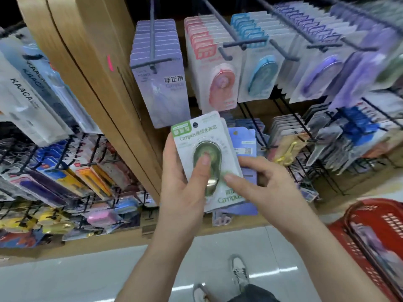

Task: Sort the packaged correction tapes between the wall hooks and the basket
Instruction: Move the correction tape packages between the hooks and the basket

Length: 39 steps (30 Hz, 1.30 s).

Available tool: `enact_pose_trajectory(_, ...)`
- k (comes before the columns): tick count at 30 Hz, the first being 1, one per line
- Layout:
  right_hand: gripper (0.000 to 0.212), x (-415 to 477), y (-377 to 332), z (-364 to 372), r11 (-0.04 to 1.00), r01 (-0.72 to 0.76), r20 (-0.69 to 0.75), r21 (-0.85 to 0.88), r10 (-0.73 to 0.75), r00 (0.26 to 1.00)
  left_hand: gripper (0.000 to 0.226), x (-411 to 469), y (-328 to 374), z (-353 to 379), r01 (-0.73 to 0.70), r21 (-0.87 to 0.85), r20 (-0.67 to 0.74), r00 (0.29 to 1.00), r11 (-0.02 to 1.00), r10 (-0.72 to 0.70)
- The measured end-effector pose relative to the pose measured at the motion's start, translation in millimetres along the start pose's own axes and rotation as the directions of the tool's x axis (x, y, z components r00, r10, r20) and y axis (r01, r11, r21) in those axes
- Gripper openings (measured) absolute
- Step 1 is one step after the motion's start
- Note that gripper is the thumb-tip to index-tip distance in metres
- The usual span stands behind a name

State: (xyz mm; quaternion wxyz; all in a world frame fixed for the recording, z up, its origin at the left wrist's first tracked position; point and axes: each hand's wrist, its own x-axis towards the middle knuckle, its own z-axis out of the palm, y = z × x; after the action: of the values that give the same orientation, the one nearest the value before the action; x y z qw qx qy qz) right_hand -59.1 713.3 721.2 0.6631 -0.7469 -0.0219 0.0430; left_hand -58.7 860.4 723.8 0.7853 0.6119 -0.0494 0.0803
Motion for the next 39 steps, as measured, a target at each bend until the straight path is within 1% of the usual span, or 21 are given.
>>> enact_pose_trajectory(4, 0.027, -13, 15, -30, 0.998, -0.050, -0.123, 0.029, 0.053, 0.991, 0.051, 1, -11, 31, 0.091, -0.014, 0.029, 0.995, 0.996, -0.091)
enact_pose_trajectory(5, 0.026, -18, 17, -38, 0.999, -0.045, -0.149, 0.007, 0.046, 0.988, 0.047, 3, -13, 38, 0.110, -0.018, 0.022, 0.994, 0.994, -0.110)
enact_pose_trajectory(7, 0.020, -28, 21, -55, 0.997, -0.019, -0.194, -0.078, 0.004, 0.981, 0.029, 9, -14, 53, 0.149, 0.000, 0.014, 0.989, 0.989, -0.149)
enact_pose_trajectory(9, 0.024, -37, 26, -73, 0.984, 0.009, -0.225, -0.175, -0.049, 0.973, 0.013, 15, -15, 72, 0.195, 0.019, 0.026, 0.980, 0.981, -0.195)
enact_pose_trajectory(11, 0.021, -46, 30, -90, 0.982, 0.015, -0.261, -0.186, -0.064, 0.963, 0.011, 17, -18, 92, 0.256, -0.040, 0.024, 0.966, 0.966, -0.256)
enact_pose_trajectory(13, 0.016, -54, 33, -109, 0.997, -0.002, -0.287, -0.079, -0.020, 0.958, 0.010, 16, -22, 116, 0.317, -0.138, 0.030, 0.948, 0.938, -0.316)
enact_pose_trajectory(14, 0.019, -59, 37, -119, 1.000, -0.024, -0.281, 0.019, 0.028, 0.959, 0.009, 15, -25, 129, 0.336, -0.174, 0.035, 0.941, 0.926, -0.335)
enact_pose_trajectory(16, 0.048, -70, 43, -140, 0.965, -0.073, -0.222, 0.253, 0.131, 0.966, 0.008, 10, -30, 158, 0.370, -0.212, 0.036, 0.928, 0.905, -0.371)
enact_pose_trajectory(17, 0.063, -76, 47, -152, 0.938, -0.094, -0.187, 0.333, 0.164, 0.969, 0.008, 7, -33, 172, 0.382, -0.212, 0.026, 0.922, 0.900, -0.385)
enact_pose_trajectory(18, 0.071, -82, 51, -164, 0.922, -0.105, -0.164, 0.372, 0.176, 0.970, 0.008, 4, -37, 187, 0.389, -0.204, 0.019, 0.919, 0.899, -0.393)
enact_pose_trajectory(19, 0.070, -87, 55, -176, 0.914, -0.107, -0.148, 0.392, 0.178, 0.973, 0.009, 1, -40, 201, 0.392, -0.193, 0.016, 0.918, 0.900, -0.396)
enact_pose_trajectory(21, 0.051, -95, 60, -202, 0.911, -0.097, -0.142, 0.400, 0.166, 0.976, 0.011, -3, -46, 230, 0.391, -0.173, 0.014, 0.919, 0.904, -0.394)
enact_pose_trajectory(22, 0.046, -99, 62, -216, 0.927, -0.079, -0.143, 0.367, 0.140, 0.980, 0.012, -6, -49, 244, 0.383, -0.159, 0.004, 0.922, 0.910, -0.387)
enact_pose_trajectory(24, 0.058, -107, 66, -244, 0.965, -0.043, -0.160, 0.260, 0.086, 0.983, 0.014, -9, -54, 274, 0.353, -0.130, -0.030, 0.933, 0.927, -0.359)
enact_pose_trajectory(25, 0.060, -110, 65, -253, 0.977, -0.032, -0.183, 0.211, 0.072, 0.981, 0.014, -10, -54, 285, 0.338, -0.127, -0.044, 0.937, 0.933, -0.346)
enact_pose_trajectory(26, 0.054, -112, 66, -261, 0.982, -0.020, -0.212, 0.186, 0.060, 0.975, 0.015, -9, -55, 296, 0.329, -0.121, -0.045, 0.941, 0.936, -0.336)
enact_pose_trajectory(28, 0.038, -114, 65, -274, 0.982, 0.003, -0.266, 0.190, 0.048, 0.963, 0.015, -5, -56, 315, 0.332, -0.092, -0.018, 0.942, 0.939, -0.335)
enact_pose_trajectory(30, 0.031, -112, 67, -285, 0.977, 0.008, -0.317, 0.213, 0.061, 0.946, 0.015, 2, -57, 328, 0.350, -0.055, 0.046, 0.937, 0.935, -0.347)
enact_pose_trajectory(33, 0.028, -106, 66, -299, 0.975, 0.005, -0.347, 0.224, 0.075, 0.935, 0.014, 13, -56, 346, 0.361, -0.042, 0.130, 0.927, 0.932, -0.353)
enact_pose_trajectory(37, 0.033, -94, 58, -310, 0.974, 0.026, -0.372, 0.227, 0.062, 0.926, 0.016, 30, -51, 368, 0.306, -0.059, 0.103, 0.949, 0.950, -0.299)
enact_pose_trajectory(39, 0.030, -84, 56, -314, 0.973, 0.042, -0.405, 0.227, 0.055, 0.912, 0.017, 38, -49, 375, 0.286, -0.113, 0.121, 0.954, 0.952, -0.273)
